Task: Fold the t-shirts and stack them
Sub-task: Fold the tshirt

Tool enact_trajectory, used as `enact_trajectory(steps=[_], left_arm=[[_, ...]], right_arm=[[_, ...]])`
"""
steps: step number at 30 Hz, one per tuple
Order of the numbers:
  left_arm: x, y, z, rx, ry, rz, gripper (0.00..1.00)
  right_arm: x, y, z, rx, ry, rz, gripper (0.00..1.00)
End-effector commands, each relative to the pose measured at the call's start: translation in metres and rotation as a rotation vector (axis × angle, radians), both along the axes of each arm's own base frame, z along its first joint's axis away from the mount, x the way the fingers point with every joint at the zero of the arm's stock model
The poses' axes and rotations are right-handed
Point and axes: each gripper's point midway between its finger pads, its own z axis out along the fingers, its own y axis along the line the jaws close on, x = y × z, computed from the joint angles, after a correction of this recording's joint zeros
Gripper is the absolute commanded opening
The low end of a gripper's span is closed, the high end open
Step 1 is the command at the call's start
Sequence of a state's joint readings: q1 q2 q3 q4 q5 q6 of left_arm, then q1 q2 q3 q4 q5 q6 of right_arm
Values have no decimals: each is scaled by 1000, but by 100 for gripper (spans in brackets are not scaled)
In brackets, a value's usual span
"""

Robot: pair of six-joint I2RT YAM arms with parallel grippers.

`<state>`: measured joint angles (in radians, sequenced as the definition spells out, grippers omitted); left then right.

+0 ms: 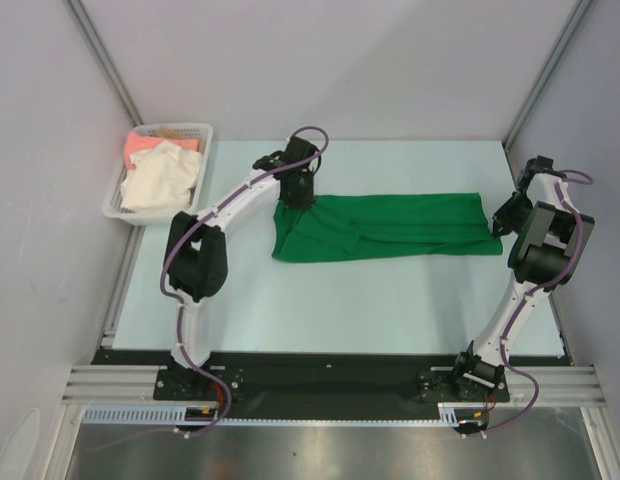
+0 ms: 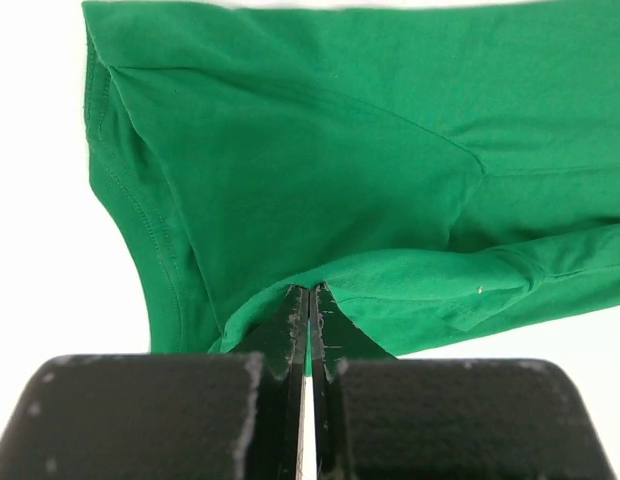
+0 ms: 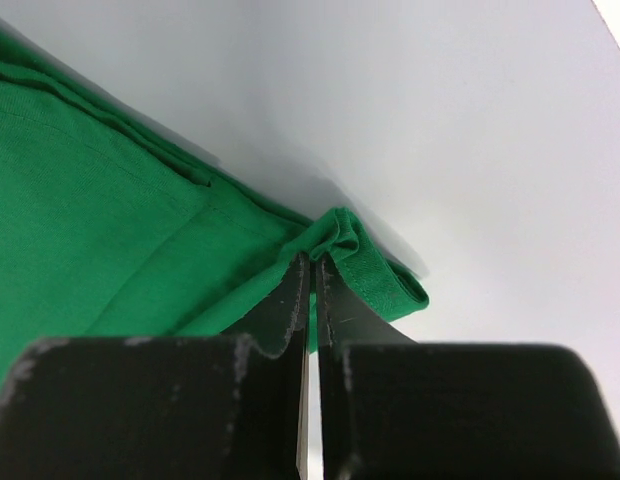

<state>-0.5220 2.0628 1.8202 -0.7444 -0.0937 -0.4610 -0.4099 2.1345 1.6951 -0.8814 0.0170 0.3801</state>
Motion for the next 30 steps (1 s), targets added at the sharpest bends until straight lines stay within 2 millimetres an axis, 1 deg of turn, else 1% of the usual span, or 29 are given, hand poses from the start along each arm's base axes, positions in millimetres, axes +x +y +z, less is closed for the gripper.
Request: enact_trajectory(steps=[1, 12, 15, 16, 22, 25, 26, 27, 28, 29, 30], left_arm=[[10, 6, 6, 9, -21, 2, 0], [17, 18, 3, 17, -18, 31, 1], [18, 18, -1, 19, -9, 29, 0], [19, 19, -2, 19, -7, 31, 0], [18, 21, -8, 37, 3, 33, 0], [21, 25, -10, 48, 1, 47, 0], [21, 27, -10, 52, -1, 51, 0], [23, 30, -10, 64, -7, 58, 0], [25, 32, -9, 70, -12, 65, 0], [26, 35, -11, 79, -9, 69, 0], [28, 36, -9, 80, -13, 72, 0]], right_arm=[[11, -9, 8, -18, -37, 2, 0], [17, -11, 9, -17, -48, 3, 0], [19, -12, 9, -17, -46, 3, 0], [19, -12, 6, -15, -39, 2, 0], [25, -14, 9, -20, -47, 7, 1], [33, -8, 12, 7, -69, 29, 9], [34, -8, 11, 9, -69, 34, 16], [39, -10, 17, 0, -84, 46, 20], [38, -10, 17, -2, -73, 46, 25], [38, -12, 20, -13, -70, 45, 33], [36, -14, 21, -15, -63, 42, 37]])
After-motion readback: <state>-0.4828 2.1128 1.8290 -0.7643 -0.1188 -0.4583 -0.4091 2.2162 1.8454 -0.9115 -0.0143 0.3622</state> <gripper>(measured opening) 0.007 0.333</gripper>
